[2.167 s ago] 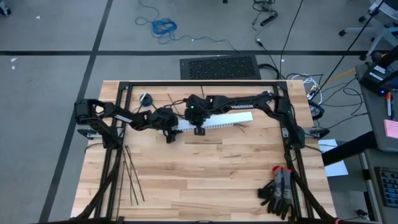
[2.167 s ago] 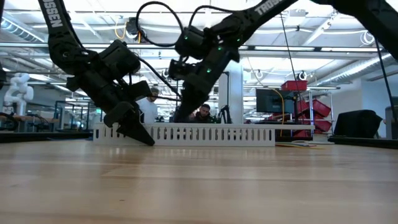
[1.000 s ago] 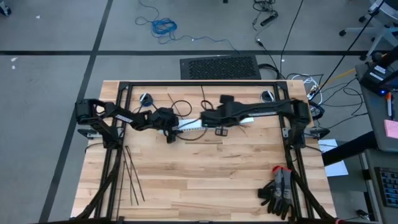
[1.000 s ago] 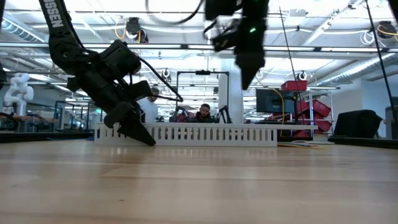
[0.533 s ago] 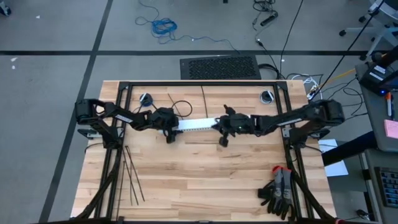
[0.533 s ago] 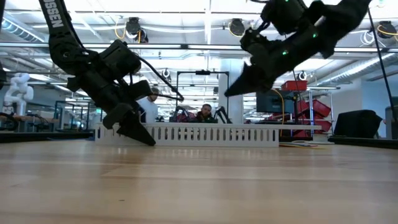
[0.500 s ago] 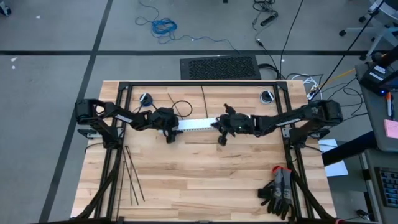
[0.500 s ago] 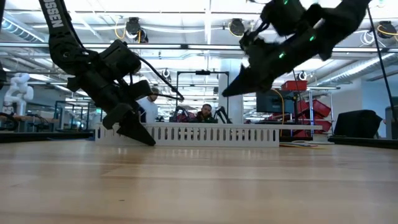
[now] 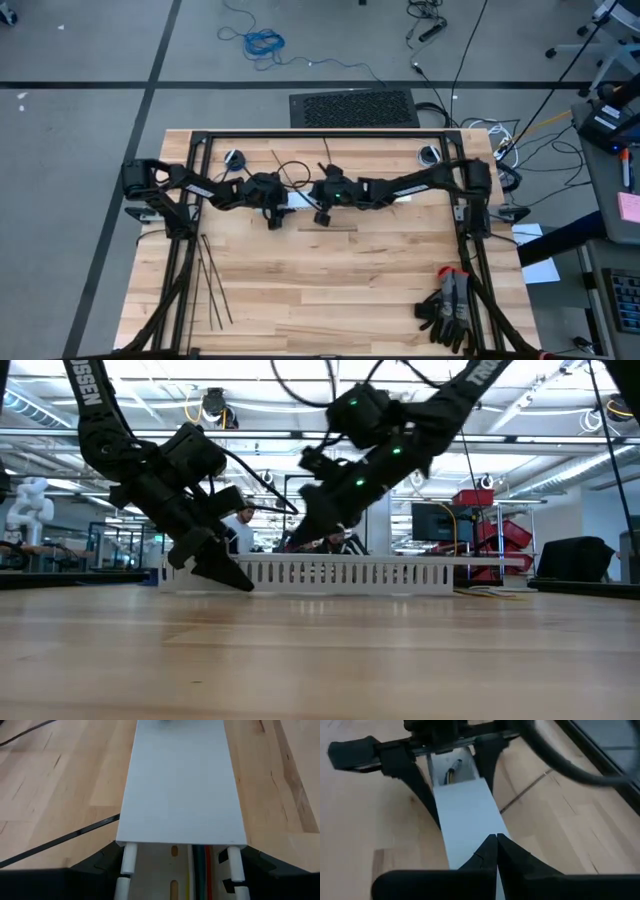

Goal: Ziptie cables
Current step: Close the white cable duct

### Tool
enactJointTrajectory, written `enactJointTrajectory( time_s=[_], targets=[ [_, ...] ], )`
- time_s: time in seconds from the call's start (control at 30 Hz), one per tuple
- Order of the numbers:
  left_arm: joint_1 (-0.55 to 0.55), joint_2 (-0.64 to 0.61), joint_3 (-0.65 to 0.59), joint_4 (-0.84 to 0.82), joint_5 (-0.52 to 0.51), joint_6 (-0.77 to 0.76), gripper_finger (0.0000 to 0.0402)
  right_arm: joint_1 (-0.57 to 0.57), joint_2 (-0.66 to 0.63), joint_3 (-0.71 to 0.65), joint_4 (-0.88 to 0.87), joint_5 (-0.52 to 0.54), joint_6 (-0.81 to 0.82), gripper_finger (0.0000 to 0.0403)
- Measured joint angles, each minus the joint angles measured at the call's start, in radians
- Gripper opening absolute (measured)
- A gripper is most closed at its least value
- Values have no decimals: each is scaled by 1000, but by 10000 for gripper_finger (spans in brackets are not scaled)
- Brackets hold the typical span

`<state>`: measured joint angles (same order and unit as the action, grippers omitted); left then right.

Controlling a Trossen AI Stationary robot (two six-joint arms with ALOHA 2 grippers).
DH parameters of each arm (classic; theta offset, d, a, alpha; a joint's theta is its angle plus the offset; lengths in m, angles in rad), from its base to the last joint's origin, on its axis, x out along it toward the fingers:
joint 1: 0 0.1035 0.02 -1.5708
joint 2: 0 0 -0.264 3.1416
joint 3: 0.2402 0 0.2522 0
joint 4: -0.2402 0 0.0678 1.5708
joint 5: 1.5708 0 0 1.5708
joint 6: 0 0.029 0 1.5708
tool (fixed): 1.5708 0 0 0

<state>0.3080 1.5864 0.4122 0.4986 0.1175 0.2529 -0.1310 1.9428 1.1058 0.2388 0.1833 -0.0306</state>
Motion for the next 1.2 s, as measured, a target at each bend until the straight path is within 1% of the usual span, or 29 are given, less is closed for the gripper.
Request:
enactJointTrajectory(
  time_s=[0.13,0.27,0.37,0.47,0.57,0.67,0.77,0.83,0.93,1.07,1.13,1.2],
  targets=[
    [0,0,0,-2,-2,-7,244,-5,53,74,-43,-6,-30,0],
    [0,0,0,-5,-2,-20,244,-12,67,100,-84,-10,-17,0],
    [2,0,0,-6,4,-101,244,-19,67,101,-109,-31,9,0],
    [6,0,6,-9,4,-138,245,-22,66,102,-119,-33,15,0],
    [6,0,8,-9,2,-140,262,-21,66,102,-126,-33,14,0],
    [6,-4,16,11,-1,-135,289,-21,66,100,-133,-32,10,0],
    [2,-4,23,-19,-2,-135,311,-26,66,100,-136,-41,11,0],
    [-4,-11,34,-36,-2,-135,319,-27,66,98,-134,-52,11,0],
    [-11,-33,39,-111,-13,-135,321,-27,66,94,-131,-54,18,0],
    [-10,-75,39,-247,-80,-109,320,-27,64,82,-128,-54,23,0],
    [-7,-87,42,-293,-100,-104,320,-32,64,79,-128,-55,27,0],
    [-6,-88,43,-306,-103,-105,320,-32,65,79,-130,-56,32,0]
  ],
)
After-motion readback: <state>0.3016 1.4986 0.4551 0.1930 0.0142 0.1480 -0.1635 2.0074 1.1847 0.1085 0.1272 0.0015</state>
